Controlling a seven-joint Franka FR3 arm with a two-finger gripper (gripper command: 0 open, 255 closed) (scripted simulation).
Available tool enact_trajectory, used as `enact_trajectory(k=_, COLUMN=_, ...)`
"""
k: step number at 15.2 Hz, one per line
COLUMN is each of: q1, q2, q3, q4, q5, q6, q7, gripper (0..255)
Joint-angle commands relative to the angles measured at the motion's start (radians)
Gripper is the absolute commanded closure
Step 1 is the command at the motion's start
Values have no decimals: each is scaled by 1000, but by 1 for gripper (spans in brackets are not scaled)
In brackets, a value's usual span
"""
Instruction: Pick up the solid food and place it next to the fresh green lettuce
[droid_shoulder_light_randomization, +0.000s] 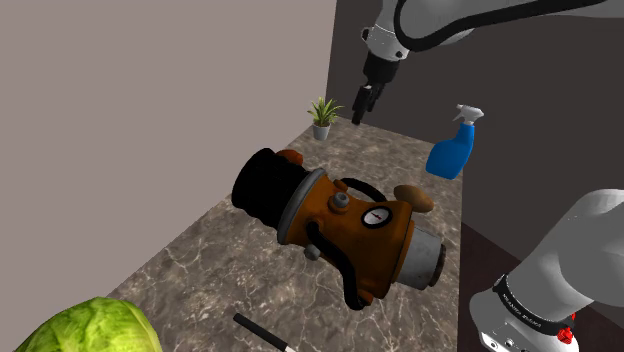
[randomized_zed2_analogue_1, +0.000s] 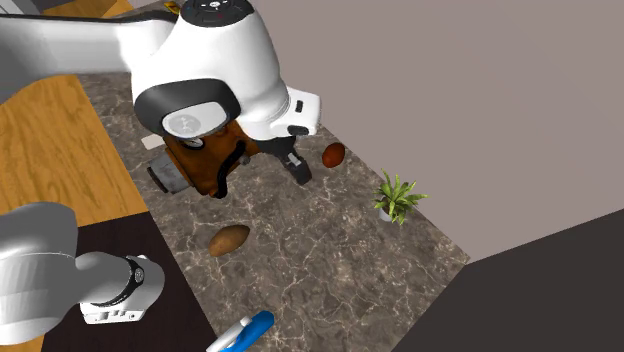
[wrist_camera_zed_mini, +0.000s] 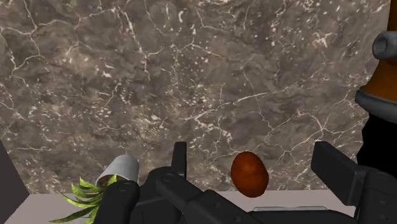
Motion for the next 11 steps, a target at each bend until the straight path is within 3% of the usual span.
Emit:
enact_trajectory(k=1, q1=10, q2=76, q3=3, q4=39, q5=-3, q6=36, q7=-40, gripper=0)
enact_trajectory(k=11, q1=57, q2=427, q3=46, q4=268, q5=-40, q6=147, q7=-200, gripper=0)
